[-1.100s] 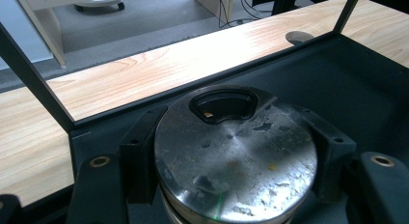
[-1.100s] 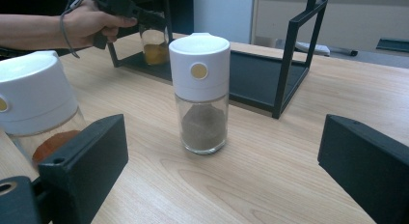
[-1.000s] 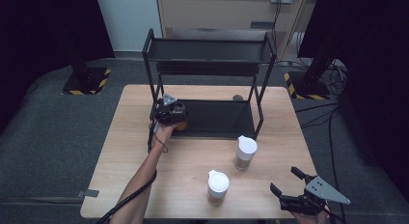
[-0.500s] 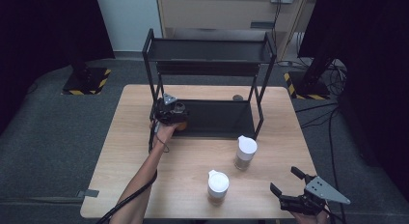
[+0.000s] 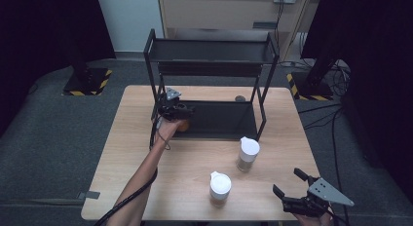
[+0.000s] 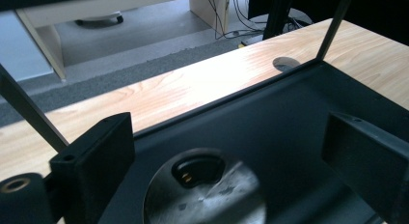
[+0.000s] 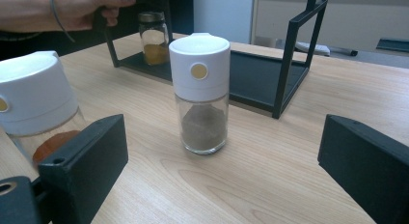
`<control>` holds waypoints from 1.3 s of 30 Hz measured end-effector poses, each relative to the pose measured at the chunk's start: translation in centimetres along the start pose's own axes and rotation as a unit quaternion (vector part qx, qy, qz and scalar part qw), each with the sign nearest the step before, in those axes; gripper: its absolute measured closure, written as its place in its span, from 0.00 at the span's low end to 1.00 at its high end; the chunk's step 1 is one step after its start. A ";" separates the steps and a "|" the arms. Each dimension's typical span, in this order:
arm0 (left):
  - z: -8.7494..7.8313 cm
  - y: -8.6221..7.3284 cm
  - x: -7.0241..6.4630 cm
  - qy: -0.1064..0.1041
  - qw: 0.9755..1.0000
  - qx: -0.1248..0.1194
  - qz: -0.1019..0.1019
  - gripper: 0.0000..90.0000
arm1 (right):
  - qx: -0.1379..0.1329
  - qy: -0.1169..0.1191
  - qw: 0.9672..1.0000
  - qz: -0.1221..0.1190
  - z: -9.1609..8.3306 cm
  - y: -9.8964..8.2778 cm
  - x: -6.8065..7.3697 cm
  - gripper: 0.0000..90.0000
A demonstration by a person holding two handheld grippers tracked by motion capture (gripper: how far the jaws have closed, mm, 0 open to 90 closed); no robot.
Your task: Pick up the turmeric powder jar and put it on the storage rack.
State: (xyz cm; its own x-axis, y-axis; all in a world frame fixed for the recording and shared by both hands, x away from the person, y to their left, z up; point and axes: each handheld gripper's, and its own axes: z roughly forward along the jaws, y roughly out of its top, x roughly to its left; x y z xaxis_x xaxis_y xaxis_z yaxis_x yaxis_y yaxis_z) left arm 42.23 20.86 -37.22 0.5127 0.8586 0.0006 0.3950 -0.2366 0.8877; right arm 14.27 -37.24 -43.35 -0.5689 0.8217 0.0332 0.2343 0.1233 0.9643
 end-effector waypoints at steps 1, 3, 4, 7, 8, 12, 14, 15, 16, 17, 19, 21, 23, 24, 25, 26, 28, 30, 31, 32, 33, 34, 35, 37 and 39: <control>-0.3 0.3 0.0 -0.002 1.000 0.001 0.004 0.03 | 0.000 0.000 1.000 0.000 0.0 0.0 0.0 0.04; -0.7 0.6 0.1 -0.008 1.000 -0.002 0.006 0.03 | 0.000 0.000 1.000 0.000 0.0 0.0 0.0 0.04; -1.0 0.7 0.1 -0.014 1.000 -0.004 0.005 0.02 | 0.001 0.000 1.000 0.000 0.0 0.0 0.0 0.04; -1.9 1.0 0.1 -0.031 0.999 -0.006 0.008 0.02 | 0.000 0.000 1.000 0.000 0.0 0.0 0.0 0.04; -2.2 1.2 0.1 -0.035 0.999 -0.006 0.012 0.02 | 0.000 -0.001 1.000 0.000 0.0 0.0 0.0 0.04; -3.7 1.5 0.0 -0.052 0.998 -0.017 0.024 0.02 | 0.000 -0.001 1.000 -0.002 0.0 0.1 0.1 0.04; -4.4 1.6 0.1 -0.059 0.998 -0.026 0.029 0.02 | 0.001 -0.001 1.000 -0.003 0.0 0.1 0.1 0.04; -4.8 1.6 0.1 -0.063 0.997 -0.032 0.030 0.02 | 0.001 -0.001 1.000 -0.003 0.0 0.1 0.1 0.04; -5.2 1.6 0.1 -0.065 0.997 -0.038 0.030 0.02 | 0.001 -0.001 1.000 -0.003 0.0 0.1 0.1 0.04; -5.6 1.6 0.0 -0.068 0.996 -0.041 0.033 0.03 | 0.002 -0.001 1.000 -0.003 0.0 0.1 0.1 0.04; -6.4 1.7 0.0 -0.074 0.995 -0.046 0.042 0.03 | 0.002 0.000 1.000 -0.003 0.0 0.1 0.1 0.04; -7.1 1.7 0.0 -0.081 0.994 -0.051 0.046 0.03 | 0.003 0.000 1.000 -0.004 0.0 0.1 0.1 0.04; -7.8 1.7 0.2 -0.093 0.993 -0.057 0.044 0.03 | 0.003 0.000 1.000 -0.004 0.0 0.1 0.2 0.04; -8.2 1.7 0.3 -0.100 0.992 -0.060 0.044 0.03 | 0.003 -0.001 1.000 -0.005 0.0 0.1 0.2 0.04; -8.5 1.6 0.3 -0.104 0.992 -0.063 0.046 0.03 | 0.003 -0.001 1.000 -0.005 0.0 0.1 0.2 0.04; -8.9 1.6 0.3 -0.108 0.991 -0.065 0.048 0.03 | 0.003 -0.001 1.000 -0.005 0.0 0.1 0.2 0.04; -9.6 1.5 0.4 -0.119 0.989 -0.070 0.048 0.03 | 0.003 -0.002 1.000 -0.005 0.1 0.1 0.2 0.04; -10.2 1.6 0.3 -0.126 0.988 -0.072 0.051 0.03 | 0.003 -0.002 1.000 -0.005 0.0 0.1 0.2 0.04; -10.6 1.5 0.2 -0.128 0.987 -0.074 0.055 0.03 | 0.003 -0.002 1.000 -0.005 0.0 0.1 0.2 0.04; -10.9 1.6 0.1 -0.130 0.987 -0.075 0.058 0.03 | 0.003 -0.002 1.000 -0.005 0.0 0.2 0.2 0.04; -11.2 1.5 0.0 -0.134 0.986 -0.077 0.058 0.02 | 0.004 -0.003 1.000 -0.005 0.0 0.2 0.3 0.04; -11.5 1.5 0.0 -0.138 0.985 -0.080 0.060 0.03 | 0.003 -0.003 1.000 -0.005 0.0 0.2 0.3 0.04; -11.7 1.5 -0.1 -0.141 0.985 -0.081 0.062 0.03 | 0.003 -0.003 1.000 -0.006 0.0 0.1 0.3 0.04; -12.2 1.4 -0.3 -0.148 0.983 -0.084 0.067 0.03 | 0.003 -0.003 1.000 -0.006 0.0 0.1 0.2 0.04; -12.7 1.2 -0.6 -0.152 0.982 -0.086 0.073 0.03 | 0.003 -0.003 1.000 -0.006 0.0 0.2 0.3 0.04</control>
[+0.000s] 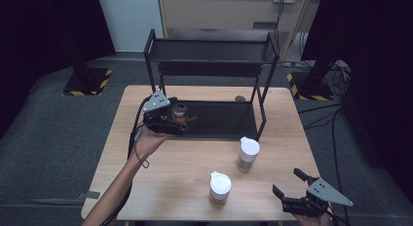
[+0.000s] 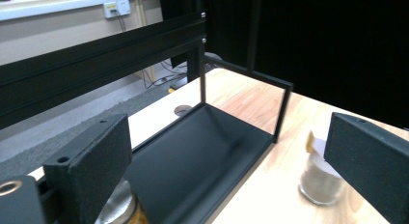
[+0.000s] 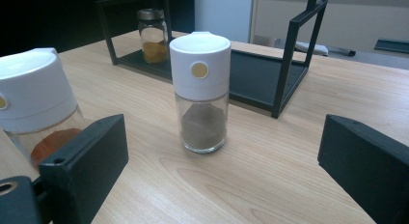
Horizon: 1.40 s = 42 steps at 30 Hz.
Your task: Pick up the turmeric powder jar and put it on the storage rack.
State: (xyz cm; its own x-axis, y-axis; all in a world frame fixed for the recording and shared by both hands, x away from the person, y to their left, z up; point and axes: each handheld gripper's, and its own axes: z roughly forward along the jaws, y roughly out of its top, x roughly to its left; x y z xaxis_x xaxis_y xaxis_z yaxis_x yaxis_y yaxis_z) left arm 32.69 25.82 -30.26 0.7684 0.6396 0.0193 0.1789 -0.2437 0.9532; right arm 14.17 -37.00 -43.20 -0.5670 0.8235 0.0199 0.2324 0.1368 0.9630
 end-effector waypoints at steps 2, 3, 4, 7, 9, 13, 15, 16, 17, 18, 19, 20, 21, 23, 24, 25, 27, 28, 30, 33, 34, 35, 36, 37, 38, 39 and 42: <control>-0.3 0.1 -0.3 -0.005 1.000 0.003 0.005 0.03 | 0.000 0.000 1.000 0.000 0.0 0.0 0.0 0.04; -0.5 0.0 -0.4 -0.008 1.000 0.002 0.005 0.03 | 0.000 0.000 1.000 0.000 0.0 0.0 0.0 0.04; -0.7 -0.2 -0.5 -0.010 1.000 0.000 0.006 0.03 | 0.000 0.000 1.000 0.000 0.0 0.0 0.0 0.04; -1.4 -0.7 -0.8 -0.019 1.000 -0.002 0.009 0.03 | 0.000 0.001 1.000 -0.001 0.0 0.0 0.0 0.04; -1.9 -1.1 -0.9 -0.025 1.000 -0.007 0.009 0.02 | 0.001 0.000 1.000 -0.001 0.0 0.0 0.0 0.04; -3.2 -1.9 -1.1 -0.038 0.999 -0.013 0.012 0.03 | 0.002 0.000 1.000 -0.001 0.0 0.1 0.1 0.04; -3.8 -2.3 -1.4 -0.042 0.999 -0.016 0.014 0.03 | 0.001 -0.001 1.000 0.000 0.0 0.0 0.0 0.04; -4.1 -2.5 -1.5 -0.044 0.999 -0.015 0.015 0.03 | 0.001 -0.001 1.000 0.000 0.0 0.0 0.0 0.04; -4.4 -2.7 -1.6 -0.045 0.999 -0.016 0.016 0.02 | 0.001 0.000 1.000 0.000 0.0 0.0 0.0 0.04; -4.7 -3.0 -1.7 -0.048 0.999 -0.018 0.016 0.03 | 0.001 -0.001 1.000 -0.001 0.0 0.0 0.1 0.04; -5.0 -3.2 -1.8 -0.050 0.998 -0.020 0.014 0.03 | 0.002 -0.001 1.000 -0.001 0.0 0.1 0.1 0.04; -5.2 -3.5 -1.9 -0.051 0.998 -0.021 0.015 0.03 | 0.002 -0.001 1.000 -0.001 0.0 0.1 0.1 0.04; -5.5 -3.8 -2.0 -0.052 0.998 -0.022 0.014 0.03 | 0.002 -0.001 1.000 -0.001 0.0 0.1 0.1 0.04; -6.0 -4.4 -2.2 -0.053 0.998 -0.025 0.012 0.03 | 0.002 -0.002 1.000 0.000 0.0 0.0 0.1 0.04; -6.2 -4.7 -2.3 -0.052 0.998 -0.026 0.012 0.03 | 0.002 -0.002 1.000 0.000 0.0 0.0 0.1 0.04; -6.5 -5.0 -2.4 -0.052 0.998 -0.027 0.011 0.03 | 0.002 -0.002 1.000 0.000 0.0 0.1 0.1 0.04; -6.9 -5.7 -2.5 -0.051 0.998 -0.028 0.006 0.03 | 0.002 -0.002 1.000 0.000 0.0 0.1 0.1 0.04; -7.1 -6.1 -2.5 -0.052 0.998 -0.029 0.003 0.03 | 0.002 -0.002 1.000 0.000 0.0 0.1 0.1 0.04; -7.4 -6.8 -2.7 -0.050 0.998 -0.029 0.000 0.03 | 0.002 -0.002 1.000 -0.001 0.0 0.1 0.1 0.04; -7.8 -7.9 -3.1 -0.046 0.999 -0.027 0.001 0.03 | 0.003 -0.002 1.000 0.000 0.1 0.1 0.1 0.04; -7.9 -8.2 -3.2 -0.045 0.999 -0.027 -0.001 0.03 | 0.003 -0.002 1.000 -0.001 0.1 0.1 0.1 0.04; -8.0 -8.6 -3.2 -0.045 0.999 -0.027 -0.003 0.03 | 0.003 -0.002 1.000 0.000 0.1 0.1 0.1 0.04; -8.0 -9.0 -3.2 -0.044 0.999 -0.027 -0.007 0.02 | 0.003 -0.002 1.000 -0.001 0.1 0.1 0.1 0.04; -8.0 -9.3 -3.3 -0.044 0.999 -0.027 -0.009 0.03 | 0.003 -0.002 1.000 -0.001 0.1 0.1 0.1 0.04; -8.1 -9.7 -3.3 -0.043 0.999 -0.028 -0.012 0.03 | 0.003 -0.002 1.000 -0.001 0.1 0.1 0.1 0.04; -8.1 -9.9 -3.3 -0.042 0.999 -0.028 -0.015 0.02 | 0.003 -0.002 1.000 -0.001 0.1 0.1 0.1 0.04; -8.3 -10.7 -3.5 -0.039 0.999 -0.025 -0.018 0.02 | 0.004 -0.002 1.000 0.000 0.1 0.1 0.1 0.04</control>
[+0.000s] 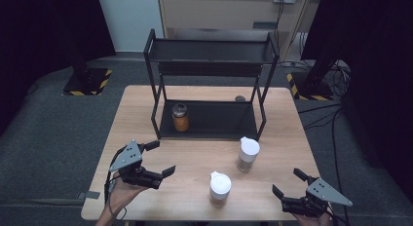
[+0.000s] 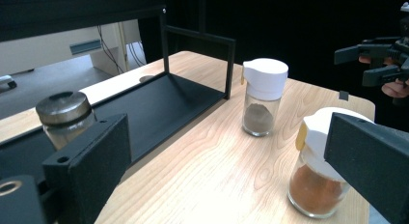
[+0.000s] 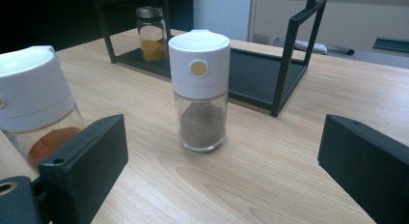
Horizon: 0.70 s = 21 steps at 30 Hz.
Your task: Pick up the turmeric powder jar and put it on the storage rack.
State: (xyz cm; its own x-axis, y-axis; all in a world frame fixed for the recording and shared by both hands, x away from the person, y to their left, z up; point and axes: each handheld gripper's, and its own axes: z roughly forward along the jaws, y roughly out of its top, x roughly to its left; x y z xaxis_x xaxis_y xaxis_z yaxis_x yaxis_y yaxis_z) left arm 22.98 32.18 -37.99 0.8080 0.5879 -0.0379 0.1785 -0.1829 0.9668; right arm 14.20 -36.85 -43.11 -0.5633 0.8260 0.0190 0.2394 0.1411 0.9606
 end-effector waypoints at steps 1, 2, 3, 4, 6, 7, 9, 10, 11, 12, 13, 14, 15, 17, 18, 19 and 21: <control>-0.1 -0.2 -0.1 0.001 1.000 0.002 -0.001 0.02 | 0.000 0.000 1.000 0.000 0.0 0.0 0.0 0.04; -0.1 -0.5 -0.2 0.003 1.000 0.004 -0.003 0.02 | -0.001 0.000 1.000 -0.001 0.0 0.0 0.0 0.04; -0.2 -0.7 -0.3 0.006 1.000 0.004 -0.004 0.02 | -0.001 0.000 1.000 -0.001 0.0 0.0 0.0 0.04; -0.3 -1.1 -0.3 0.007 1.000 0.004 -0.007 0.02 | -0.001 -0.001 1.000 -0.001 0.0 0.0 0.0 0.04; -0.5 -1.8 -0.5 0.010 1.000 0.006 -0.009 0.02 | 0.000 0.000 1.000 -0.001 -0.1 0.0 0.0 0.04; -0.7 -2.2 -0.6 0.013 1.000 0.006 -0.007 0.02 | -0.002 -0.001 1.000 -0.002 -0.1 0.0 0.0 0.04; -0.8 -2.6 -0.6 0.014 1.000 0.007 -0.009 0.02 | -0.002 0.000 1.000 -0.001 -0.1 0.0 0.0 0.04; -1.0 -3.4 -0.6 0.016 1.000 0.005 -0.013 0.02 | -0.002 -0.001 1.000 -0.001 -0.1 0.0 0.0 0.04; -1.1 -3.8 -0.6 0.018 1.000 0.003 -0.014 0.02 | -0.002 -0.001 1.000 -0.002 -0.1 0.0 0.0 0.04; -1.3 -4.1 -0.7 0.020 1.000 0.003 -0.015 0.02 | -0.002 -0.001 1.000 -0.002 -0.1 0.0 0.0 0.04; -1.4 -4.4 -0.7 0.021 1.000 0.003 -0.018 0.02 | -0.002 -0.001 1.000 -0.002 -0.1 0.0 0.0 0.04; -1.5 -4.7 -0.7 0.021 1.000 0.004 -0.020 0.02 | -0.001 -0.001 1.000 -0.002 -0.1 0.0 0.1 0.04; -1.6 -5.0 -0.7 0.023 1.000 0.007 -0.020 0.02 | -0.001 -0.001 1.000 -0.002 -0.1 0.0 0.1 0.04; -1.9 -5.7 -0.7 0.026 0.999 0.011 -0.024 0.02 | -0.002 -0.002 1.000 -0.002 -0.1 0.0 0.1 0.04; -1.9 -5.7 -0.7 0.026 0.999 0.011 -0.024 0.02 | -0.002 -0.002 1.000 -0.002 -0.1 0.0 0.1 0.04; -2.0 -5.9 -0.8 0.029 0.999 0.014 -0.025 0.02 | -0.002 -0.002 1.000 -0.002 -0.1 0.0 0.0 0.04; -2.2 -6.4 -0.7 0.031 0.999 0.017 -0.030 0.02 | 0.000 -0.002 1.000 -0.002 0.0 0.0 0.1 0.04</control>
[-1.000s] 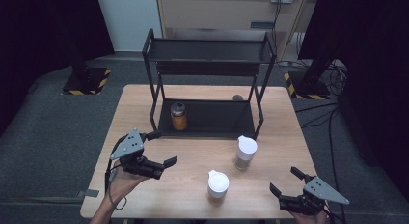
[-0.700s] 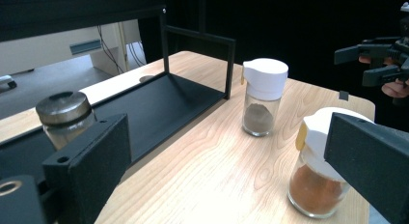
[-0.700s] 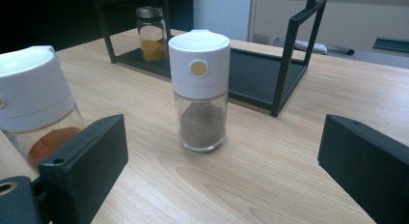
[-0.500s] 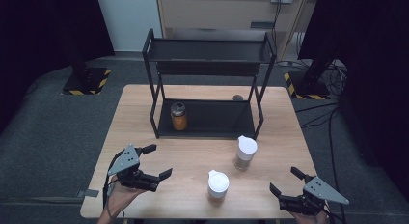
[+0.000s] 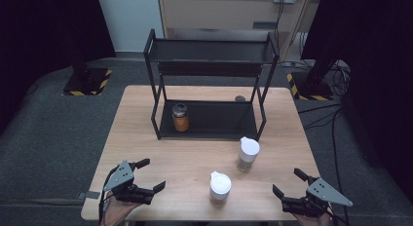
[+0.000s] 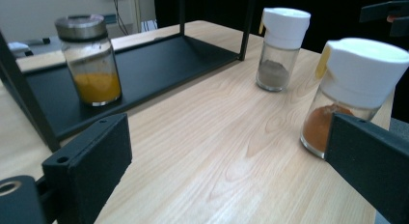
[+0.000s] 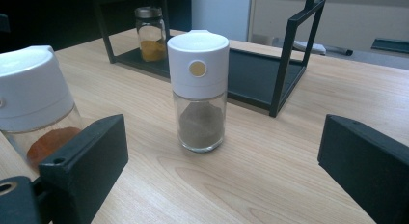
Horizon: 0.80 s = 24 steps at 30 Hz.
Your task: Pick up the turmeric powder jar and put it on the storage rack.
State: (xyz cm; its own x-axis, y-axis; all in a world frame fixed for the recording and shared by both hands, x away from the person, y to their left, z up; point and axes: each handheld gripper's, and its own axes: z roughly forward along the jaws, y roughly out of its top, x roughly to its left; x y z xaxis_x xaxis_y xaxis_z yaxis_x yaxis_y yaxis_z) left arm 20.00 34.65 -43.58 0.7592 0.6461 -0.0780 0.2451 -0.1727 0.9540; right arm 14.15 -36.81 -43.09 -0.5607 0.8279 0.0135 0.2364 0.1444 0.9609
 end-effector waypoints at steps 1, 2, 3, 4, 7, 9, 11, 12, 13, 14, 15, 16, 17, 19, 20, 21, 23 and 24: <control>-0.1 -0.2 0.0 0.003 1.000 0.002 -0.002 0.02 | 0.000 0.000 1.000 -0.001 0.0 0.0 0.0 0.04; -0.2 -0.3 0.0 0.006 1.000 0.003 -0.002 0.02 | 0.000 0.000 1.000 0.000 0.0 0.0 0.0 0.04; -0.4 -0.6 0.0 0.007 1.000 0.001 -0.004 0.02 | 0.000 0.000 1.000 0.000 0.0 0.0 0.0 0.04; -0.5 -0.7 0.0 0.009 1.000 0.001 -0.005 0.02 | 0.000 0.000 1.000 0.001 0.0 0.0 0.0 0.04; -0.8 -1.1 -0.1 0.017 1.000 0.000 -0.002 0.02 | -0.001 0.001 1.000 0.002 0.0 0.0 0.0 0.04; -1.0 -1.2 -0.2 0.022 1.000 0.003 -0.001 0.02 | -0.001 0.001 1.000 0.000 0.0 0.0 0.0 0.04; -1.1 -1.4 -0.2 0.024 1.000 0.005 -0.001 0.02 | -0.001 0.001 1.000 -0.001 0.0 0.0 0.0 0.04; -1.2 -1.5 -0.2 0.030 0.999 0.011 0.006 0.02 | 0.000 0.001 1.000 0.000 0.0 0.0 0.0 0.04; -1.2 -1.5 -0.2 0.030 0.999 0.011 0.006 0.02 | 0.000 0.001 1.000 0.000 0.0 0.0 0.0 0.04; -1.2 -1.5 -0.1 0.031 0.999 0.011 0.004 0.02 | -0.001 0.001 1.000 0.000 0.0 0.0 0.0 0.04; -1.3 -1.7 0.0 0.032 0.999 0.008 0.000 0.02 | -0.002 0.001 1.000 0.001 0.0 0.0 0.0 0.04; -1.4 -1.7 0.0 0.034 0.999 0.007 -0.001 0.02 | -0.002 0.001 1.000 0.001 0.0 0.0 0.0 0.04; -1.5 -1.8 0.0 0.037 0.999 0.006 -0.002 0.03 | -0.001 0.002 1.000 0.001 0.0 0.0 0.0 0.04; -1.6 -1.9 0.0 0.043 0.999 0.005 0.002 0.02 | -0.001 0.002 1.000 0.000 0.0 0.0 0.0 0.04; -1.7 -1.8 -0.1 0.048 0.999 0.007 0.007 0.03 | -0.002 0.002 1.000 -0.002 0.0 0.0 0.0 0.04; -1.8 -1.8 -0.1 0.051 0.999 0.008 0.010 0.02 | -0.002 0.002 1.000 -0.002 0.0 0.0 0.0 0.04; -1.9 -2.0 0.0 0.051 0.999 0.005 0.005 0.02 | -0.001 0.001 1.000 0.003 0.1 0.0 0.0 0.04; -1.9 -2.0 0.0 0.052 0.999 0.005 0.002 0.02 | -0.001 0.001 1.000 0.003 0.1 0.0 0.0 0.04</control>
State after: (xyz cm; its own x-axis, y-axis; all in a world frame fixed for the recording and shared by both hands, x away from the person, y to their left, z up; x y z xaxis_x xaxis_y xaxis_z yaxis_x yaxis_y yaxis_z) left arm 18.34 36.44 -44.90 0.6943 0.7184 -0.0426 0.2478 -0.1831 0.9513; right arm 14.23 -36.81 -43.12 -0.5612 0.8274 0.0190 0.2384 0.1397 0.9611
